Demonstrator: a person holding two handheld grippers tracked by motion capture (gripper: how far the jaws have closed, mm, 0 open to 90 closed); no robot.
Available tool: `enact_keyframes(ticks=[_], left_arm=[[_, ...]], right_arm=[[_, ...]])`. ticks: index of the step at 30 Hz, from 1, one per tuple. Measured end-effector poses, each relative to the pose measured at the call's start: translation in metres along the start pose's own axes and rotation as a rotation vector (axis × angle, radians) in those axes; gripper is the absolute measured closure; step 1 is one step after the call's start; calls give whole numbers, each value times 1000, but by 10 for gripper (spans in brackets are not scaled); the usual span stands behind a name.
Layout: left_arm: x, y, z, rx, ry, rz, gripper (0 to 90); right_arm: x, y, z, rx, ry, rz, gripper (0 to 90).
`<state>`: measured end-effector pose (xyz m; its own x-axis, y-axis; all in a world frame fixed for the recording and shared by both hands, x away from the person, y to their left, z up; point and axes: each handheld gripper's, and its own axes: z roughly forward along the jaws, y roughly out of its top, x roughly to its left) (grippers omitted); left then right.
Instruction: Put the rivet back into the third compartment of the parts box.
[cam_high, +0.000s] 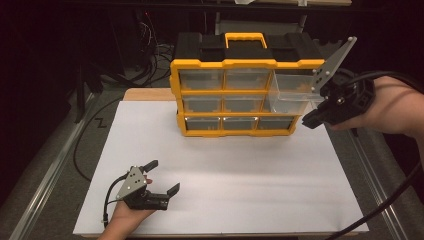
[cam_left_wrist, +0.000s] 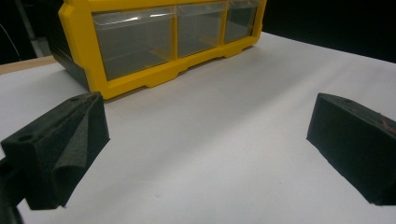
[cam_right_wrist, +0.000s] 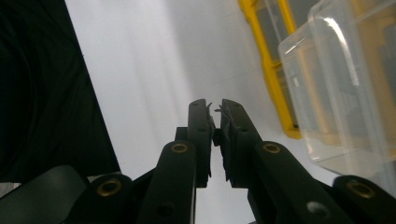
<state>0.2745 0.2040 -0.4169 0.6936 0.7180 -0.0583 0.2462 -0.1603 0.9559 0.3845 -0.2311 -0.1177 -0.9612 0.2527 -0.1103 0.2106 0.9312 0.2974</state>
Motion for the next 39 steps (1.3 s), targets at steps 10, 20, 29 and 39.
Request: enact_keyframes(ticks=[10, 20, 29, 39], left_arm=[[0, 0, -1, -11, -7, -9, 3], [1, 0, -3, -12, -13, -12, 3], [1, 0, -6, -18, -12, -13, 3], [0, 0, -6, -19, -17, -14, 3]], right_arm=[[-21, 18, -6, -4, -17, 9, 841], [-42, 43, -8, -15, -54, 11, 841], [-61, 58, -6, -1, -86, 30, 841], [-87, 52, 6, 46, -139, 99, 839]])
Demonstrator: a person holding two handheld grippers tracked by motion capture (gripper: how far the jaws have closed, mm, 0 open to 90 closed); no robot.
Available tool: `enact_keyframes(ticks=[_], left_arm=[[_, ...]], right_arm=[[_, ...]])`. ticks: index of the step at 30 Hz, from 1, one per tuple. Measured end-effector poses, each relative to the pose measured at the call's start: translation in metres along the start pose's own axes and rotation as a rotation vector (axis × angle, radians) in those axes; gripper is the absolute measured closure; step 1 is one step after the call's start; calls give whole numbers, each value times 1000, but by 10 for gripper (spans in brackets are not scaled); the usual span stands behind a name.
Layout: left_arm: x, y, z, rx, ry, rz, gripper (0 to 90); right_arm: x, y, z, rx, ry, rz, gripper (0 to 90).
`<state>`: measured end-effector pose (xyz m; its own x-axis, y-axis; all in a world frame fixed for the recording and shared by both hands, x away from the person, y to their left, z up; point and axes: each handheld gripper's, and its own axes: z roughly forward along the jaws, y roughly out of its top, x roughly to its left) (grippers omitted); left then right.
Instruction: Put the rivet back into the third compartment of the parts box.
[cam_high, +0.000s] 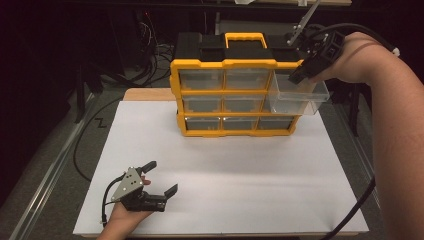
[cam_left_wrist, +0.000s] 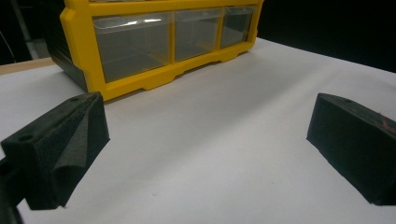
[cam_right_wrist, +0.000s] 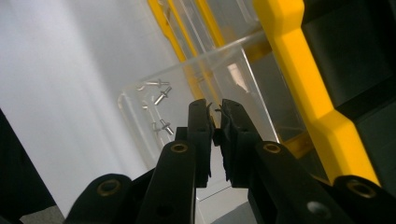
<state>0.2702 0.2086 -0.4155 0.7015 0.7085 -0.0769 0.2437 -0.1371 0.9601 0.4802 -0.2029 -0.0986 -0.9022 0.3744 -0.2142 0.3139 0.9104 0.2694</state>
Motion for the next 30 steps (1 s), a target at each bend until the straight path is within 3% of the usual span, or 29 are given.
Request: enact_keyframes(ticks=[5, 8, 10, 12, 14, 19, 23, 30], left_arm=[[0, 0, 0, 0, -1, 0, 3], [1, 0, 0, 1, -2, 1, 3], [1, 0, 0, 3, -1, 1, 3], [1, 0, 0, 3, -1, 0, 3], [1, -1, 1, 0, -2, -7, 3], [4, -1, 2, 4, 5, -15, 3], [6, 0, 2, 4, 11, -22, 3], [6, 0, 2, 9, 26, -24, 3]], right_arm=[[-1, 1, 16, 12, 33, -14, 839], [-1, 3, 16, 9, 39, -11, 823], [-2, 4, 11, -29, 57, 10, 626], [0, 5, 3, -20, 8, 11, 474], [3, 6, -8, -29, 5, 11, 472], [17, -2, -28, -49, -10, 18, 443], [38, -17, -37, -43, -7, 15, 427], [69, -41, -35, -22, 6, 13, 371]])
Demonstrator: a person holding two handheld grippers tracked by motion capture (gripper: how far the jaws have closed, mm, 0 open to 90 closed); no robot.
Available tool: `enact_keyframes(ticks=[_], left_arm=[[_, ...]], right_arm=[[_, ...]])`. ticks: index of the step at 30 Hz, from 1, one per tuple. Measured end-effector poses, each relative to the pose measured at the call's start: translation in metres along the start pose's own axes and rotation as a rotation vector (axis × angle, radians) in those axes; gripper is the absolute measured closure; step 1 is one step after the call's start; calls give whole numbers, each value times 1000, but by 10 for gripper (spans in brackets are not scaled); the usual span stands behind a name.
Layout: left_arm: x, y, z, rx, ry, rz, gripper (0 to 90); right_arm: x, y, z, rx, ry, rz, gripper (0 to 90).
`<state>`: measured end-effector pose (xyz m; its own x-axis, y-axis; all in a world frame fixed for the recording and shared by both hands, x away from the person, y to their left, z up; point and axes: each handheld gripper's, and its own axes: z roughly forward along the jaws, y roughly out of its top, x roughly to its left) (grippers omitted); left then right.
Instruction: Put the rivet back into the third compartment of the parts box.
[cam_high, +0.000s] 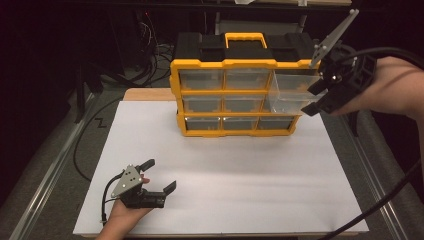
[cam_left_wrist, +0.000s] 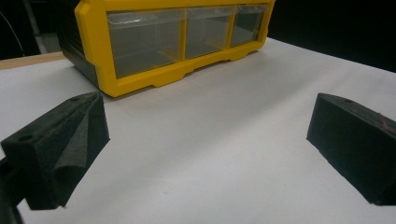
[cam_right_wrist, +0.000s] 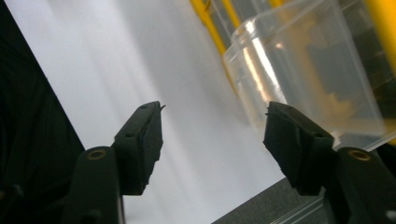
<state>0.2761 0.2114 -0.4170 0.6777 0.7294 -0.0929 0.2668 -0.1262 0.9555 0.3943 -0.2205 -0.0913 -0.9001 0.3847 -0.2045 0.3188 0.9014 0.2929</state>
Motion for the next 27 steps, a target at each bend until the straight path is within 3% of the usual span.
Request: enact_keyframes(ticks=[4, 8, 15, 19, 27], left_arm=[[-1, 0, 1, -2, -2, 6, 3], [-2, 1, 1, -10, -11, 1, 3], [-3, 1, 2, -10, -23, 8, 3], [-2, 1, 2, -12, -21, 5, 3], [-2, 1, 0, -7, -17, 10, 3]], right_arm=[[12, -12, 11, -16, 33, 24, 329], [23, -20, 36, -10, 79, 28, 257], [39, -32, 102, 18, 135, 21, 100], [47, -39, 146, 27, 175, 48, 0], [65, -53, 232, 60, 168, 112, 0]])
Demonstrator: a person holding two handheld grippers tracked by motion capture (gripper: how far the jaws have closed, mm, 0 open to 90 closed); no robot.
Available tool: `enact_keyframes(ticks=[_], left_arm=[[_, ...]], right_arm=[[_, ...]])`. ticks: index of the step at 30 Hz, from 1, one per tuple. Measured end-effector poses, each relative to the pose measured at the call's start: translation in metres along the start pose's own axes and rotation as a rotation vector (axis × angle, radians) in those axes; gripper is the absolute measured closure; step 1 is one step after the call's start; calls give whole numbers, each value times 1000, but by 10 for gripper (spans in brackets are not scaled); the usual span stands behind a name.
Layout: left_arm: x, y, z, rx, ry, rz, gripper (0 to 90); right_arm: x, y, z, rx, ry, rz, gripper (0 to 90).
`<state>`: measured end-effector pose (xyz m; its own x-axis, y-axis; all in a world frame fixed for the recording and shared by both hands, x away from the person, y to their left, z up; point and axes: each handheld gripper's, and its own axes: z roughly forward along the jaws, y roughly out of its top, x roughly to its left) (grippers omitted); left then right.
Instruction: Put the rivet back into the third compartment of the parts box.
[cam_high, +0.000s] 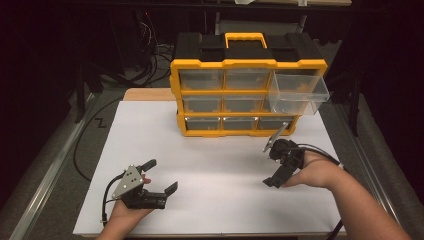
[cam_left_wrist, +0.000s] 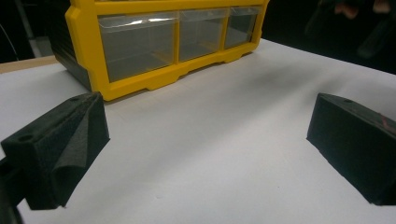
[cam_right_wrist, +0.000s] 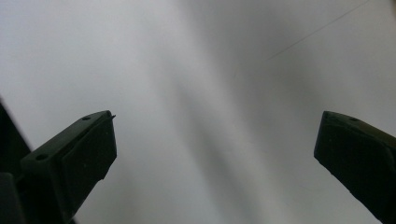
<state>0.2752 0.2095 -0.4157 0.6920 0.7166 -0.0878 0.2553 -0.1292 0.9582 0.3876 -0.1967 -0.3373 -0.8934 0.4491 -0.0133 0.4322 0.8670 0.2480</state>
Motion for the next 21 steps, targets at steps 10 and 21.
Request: enact_keyframes(ticks=[10, 21], left_arm=[[2, -2, 0, 27, 39, -15, 3], [3, -4, 0, 50, 58, -35, 5]], right_arm=[[0, -8, 61, -24, 15, -3, 0], [2, -36, 61, -382, -18, 120, 0]])
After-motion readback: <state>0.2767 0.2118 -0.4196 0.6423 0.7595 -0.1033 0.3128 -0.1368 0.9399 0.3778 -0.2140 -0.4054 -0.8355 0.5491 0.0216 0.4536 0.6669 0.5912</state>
